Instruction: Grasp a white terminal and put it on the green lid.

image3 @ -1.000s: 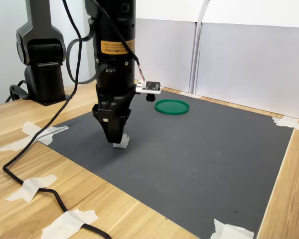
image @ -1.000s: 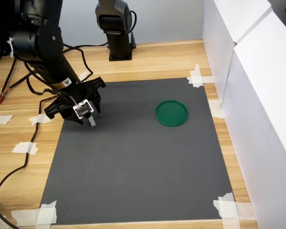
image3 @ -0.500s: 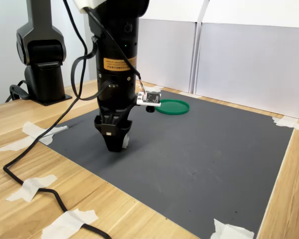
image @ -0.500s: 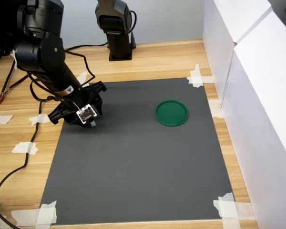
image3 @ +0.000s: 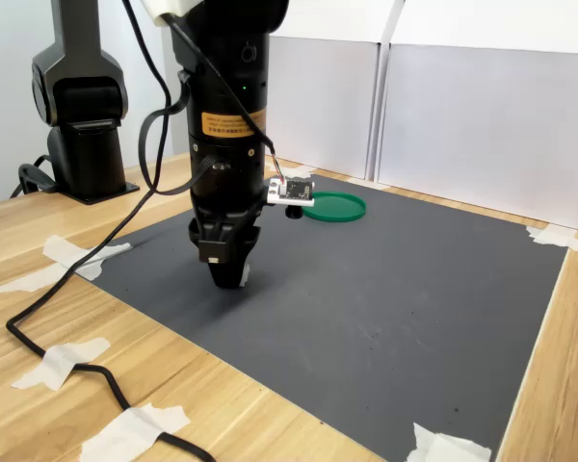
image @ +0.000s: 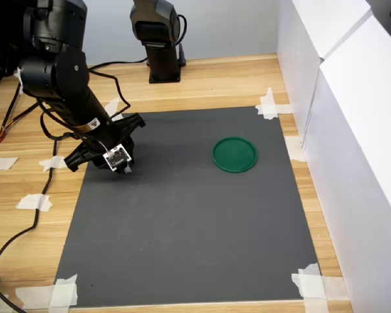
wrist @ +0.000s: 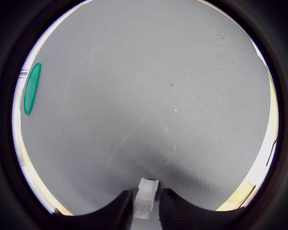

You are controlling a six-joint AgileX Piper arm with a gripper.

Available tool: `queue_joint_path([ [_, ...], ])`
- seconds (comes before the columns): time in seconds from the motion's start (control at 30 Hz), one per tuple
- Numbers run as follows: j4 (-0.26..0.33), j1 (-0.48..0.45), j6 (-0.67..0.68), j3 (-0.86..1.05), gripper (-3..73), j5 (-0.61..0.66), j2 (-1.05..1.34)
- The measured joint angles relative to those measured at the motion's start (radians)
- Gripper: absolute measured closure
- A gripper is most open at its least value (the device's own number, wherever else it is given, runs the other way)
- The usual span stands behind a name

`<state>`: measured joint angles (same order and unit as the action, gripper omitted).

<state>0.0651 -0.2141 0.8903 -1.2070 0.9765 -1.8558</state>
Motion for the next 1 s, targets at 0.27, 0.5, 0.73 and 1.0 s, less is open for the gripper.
queue_joint_path([
  [0.27,0.000,0.000,0.000,0.000,60.5,-0.004,0.000],
  [0.5,0.000,0.000,0.000,0.000,60.5,-0.006,0.001],
  [0.73,0.011,0.010,-0.001,0.000,60.5,0.012,0.052],
  [1.0,0.018,0.223,-0.064,0.000,60.5,0.084,0.124],
])
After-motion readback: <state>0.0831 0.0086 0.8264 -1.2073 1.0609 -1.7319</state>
